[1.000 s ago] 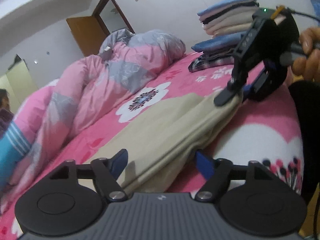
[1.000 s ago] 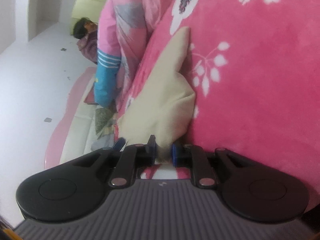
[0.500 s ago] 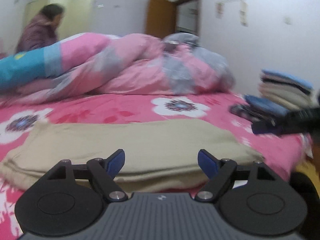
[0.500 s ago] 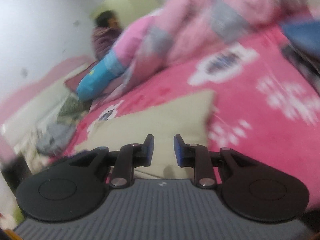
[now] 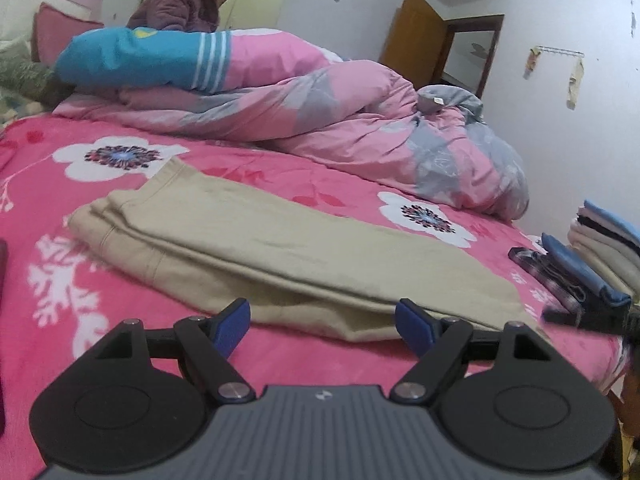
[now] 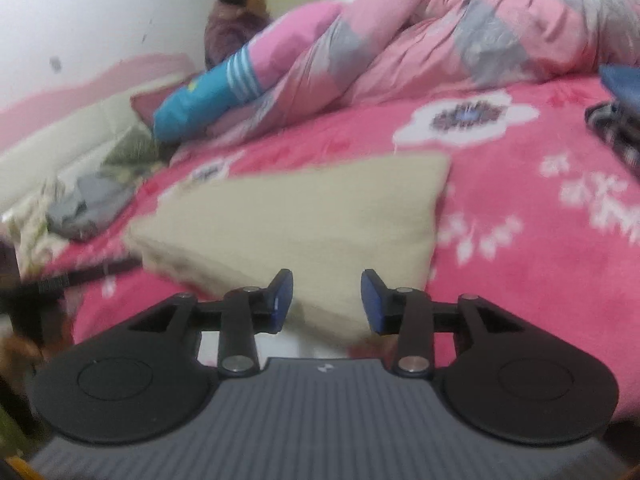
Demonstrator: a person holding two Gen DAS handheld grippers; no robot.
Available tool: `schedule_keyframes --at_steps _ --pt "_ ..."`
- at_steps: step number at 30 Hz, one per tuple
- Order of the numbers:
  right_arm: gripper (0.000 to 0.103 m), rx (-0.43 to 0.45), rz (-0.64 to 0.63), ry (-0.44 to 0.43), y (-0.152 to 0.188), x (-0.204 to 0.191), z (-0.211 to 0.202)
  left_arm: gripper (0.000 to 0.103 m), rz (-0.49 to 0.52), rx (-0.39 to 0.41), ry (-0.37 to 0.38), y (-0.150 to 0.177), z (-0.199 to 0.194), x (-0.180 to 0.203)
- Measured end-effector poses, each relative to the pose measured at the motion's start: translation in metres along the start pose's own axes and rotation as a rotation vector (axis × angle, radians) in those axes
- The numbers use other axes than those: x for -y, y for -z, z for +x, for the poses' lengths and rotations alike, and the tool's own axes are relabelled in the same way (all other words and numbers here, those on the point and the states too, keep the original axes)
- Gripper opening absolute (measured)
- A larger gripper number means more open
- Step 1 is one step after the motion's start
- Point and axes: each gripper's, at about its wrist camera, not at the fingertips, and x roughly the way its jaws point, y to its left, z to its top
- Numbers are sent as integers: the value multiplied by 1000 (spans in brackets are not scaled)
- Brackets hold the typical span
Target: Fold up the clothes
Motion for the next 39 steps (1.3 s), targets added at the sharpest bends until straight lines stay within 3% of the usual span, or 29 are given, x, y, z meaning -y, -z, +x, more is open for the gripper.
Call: schedule_keyframes --at_steps 4,8,11,14,18,21,27,33,39 --pt "38 57 -11 52 -36 9 26 81 -26 9 -5 5 -2 2" --pt "37 -9 -22 124 -24 24 75 81 -29 30 -22 10 -9 2" --pt "38 62 -61 121 12 28 77 81 -72 11 -33 11 -7 -10" --pt "40 96 60 64 15 41 63 81 -157 10 -33 9 -5 -26" --pt "43 136 286 4 20 67 46 90 -303 41 -48 5 -4 -52" --pt "47 134 350 -8 24 69 38 90 -406 57 -53 2 1 -72" --pt "59 79 392 -29 26 59 27 90 -502 84 -61 -12 23 -97" --pt "67 20 684 -143 36 65 5 89 -597 108 -80 -25 44 -114" --pt "70 -92 1002 -257 56 59 11 88 -639 111 -127 -34 58 -117"
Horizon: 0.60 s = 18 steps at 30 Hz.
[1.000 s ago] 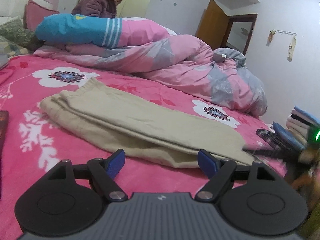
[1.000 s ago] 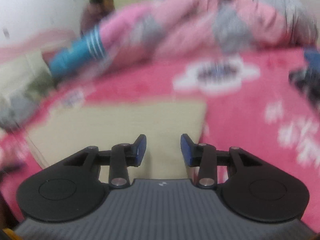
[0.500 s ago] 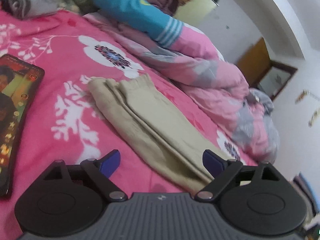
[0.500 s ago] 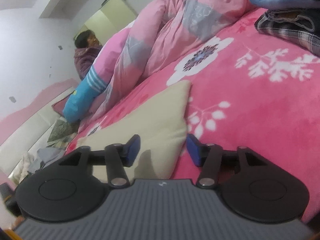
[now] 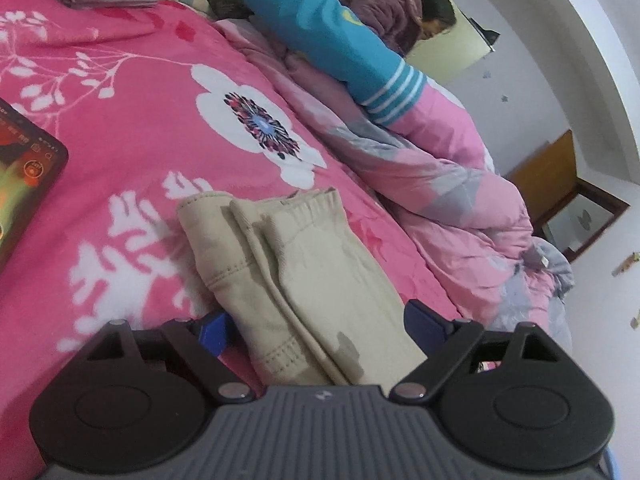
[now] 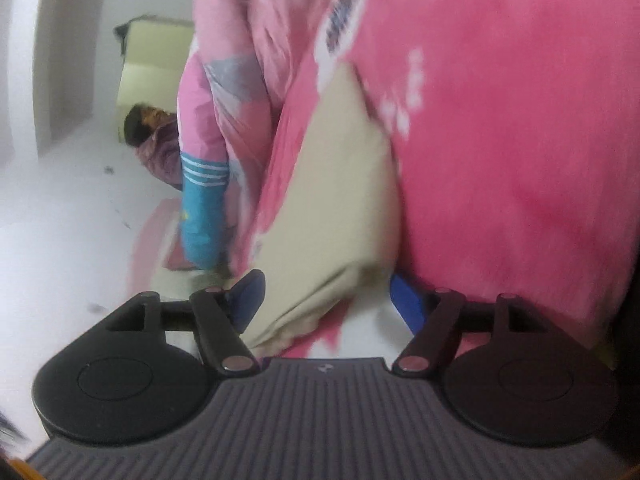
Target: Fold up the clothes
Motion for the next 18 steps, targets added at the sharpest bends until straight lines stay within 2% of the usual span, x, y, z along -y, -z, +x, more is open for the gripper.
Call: schedule_keyframes --at_steps 3,8,10,14,16,18 --pt "70 -22 113 -34 10 3 7 80 -13 13 -22 0 1 -1" --pt "69 26 165 32 14 7 26 65 -26 30 -65 1 1 -3" --pt "69 51 171 38 13 5 33 45 -31 33 -101 0 2 -4" --pt "68 111 218 47 12 2 36 40 -68 35 -104 -2 3 -10" --pt "62 154 242 47 14 3 30 40 -66 32 -106 -2 2 -10" --pt "60 192 259 51 15 4 26 39 -65 31 -106 -2 2 -10"
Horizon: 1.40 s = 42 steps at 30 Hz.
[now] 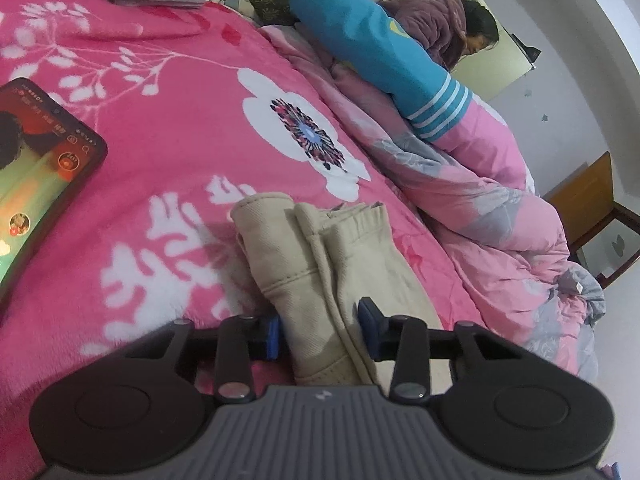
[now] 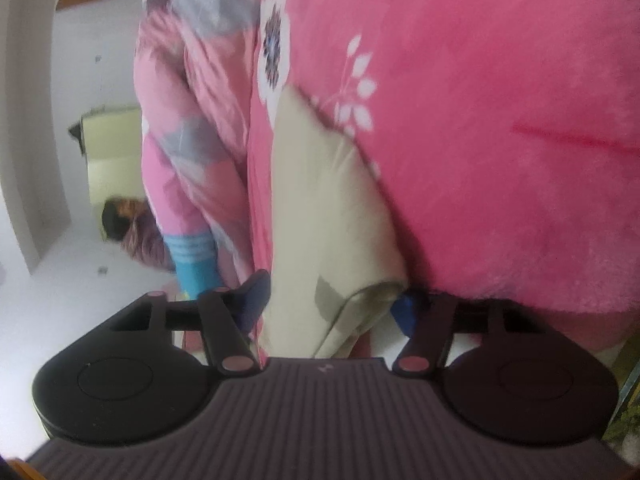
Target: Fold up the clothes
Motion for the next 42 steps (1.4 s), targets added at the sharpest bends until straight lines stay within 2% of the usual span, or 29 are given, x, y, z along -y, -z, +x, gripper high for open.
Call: schedule_keyframes --at_steps 2,5,7,13,19,24,26,28,30,31,33,37,40,42 --pt "60 17 19 4 -2 2 2 39 0 4 -1 -1 1 -1" --pt "56 42 17 -11 -2 -2 6 32 -29 27 -6 1 -2 -3" --pt "23 60 -18 -31 -4 -6 8 29 -52 38 -7 2 -4 -3" --pt "14 70 -109 -63 -20 -12 8 24 -48 65 -4 9 -19 7" --pt "12 81 -192 -98 -43 -30 -12 23 -35 30 41 30 -55 20" --pt "12 77 -259 -90 -75 -38 -39 24 51 -18 69 64 -89 24" --pt "14 43 -280 -43 -86 -32 -40 26 126 -22 41 78 -91 20" --pt "20 0 -280 29 -99 -20 -40 34 177 -32 31 83 -89 14" --pt "22 29 -283 91 -108 -8 -49 39 187 -42 50 80 -95 12" --pt "25 58 -297 86 -111 -7 -59 44 210 -38 45 78 -101 13" --pt "30 130 -352 75 -111 -12 -80 49 275 1 25 77 -118 17" --pt "31 246 -553 79 -98 -38 -109 52 422 174 -25 79 -158 26" --pt "31 229 -726 79 -77 -57 -99 53 532 254 14 80 -167 46" --pt "31 197 -863 77 -57 -70 -78 53 576 235 65 79 -159 60"
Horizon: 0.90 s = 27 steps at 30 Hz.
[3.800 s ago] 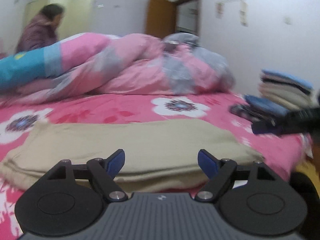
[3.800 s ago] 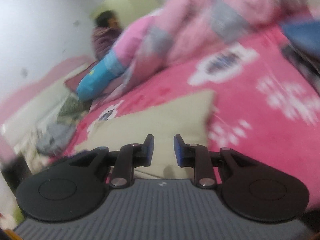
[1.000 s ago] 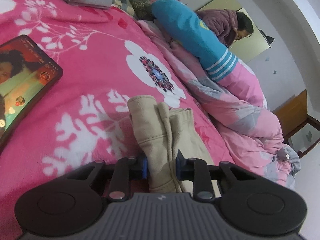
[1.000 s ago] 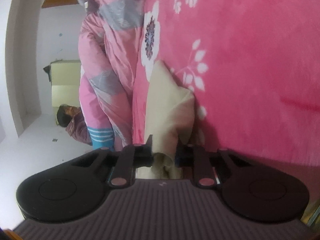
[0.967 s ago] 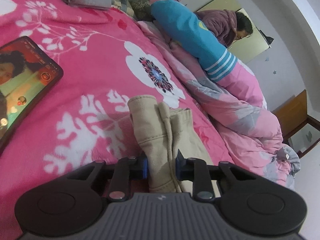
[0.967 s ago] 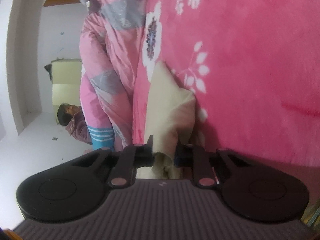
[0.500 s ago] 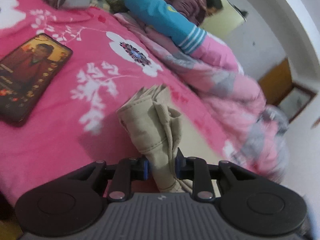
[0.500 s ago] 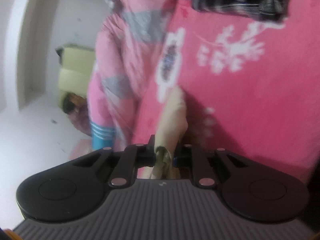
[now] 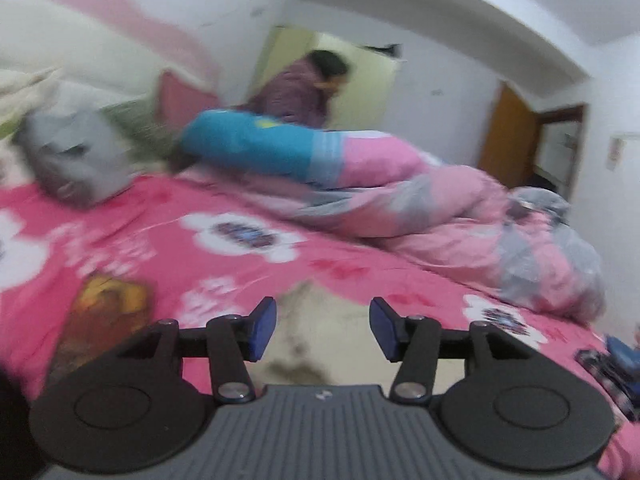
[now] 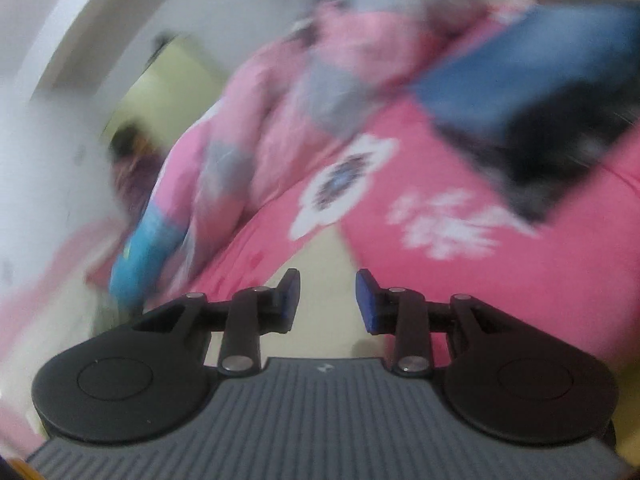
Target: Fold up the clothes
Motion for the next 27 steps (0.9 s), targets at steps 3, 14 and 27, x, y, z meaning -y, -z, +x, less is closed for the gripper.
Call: schedule_keyframes --at_steps 3,14,27 --pt "30 -22 -163 0 14 -33 31 51 -18 -57 29 2 28 8" --pt "26 -111 -394 128 13 -52 78 35 56 -174 -18 29 68 -7" --pt "27 -295 -494 249 -4 -67 172 43 71 -176 33 30 70 -10"
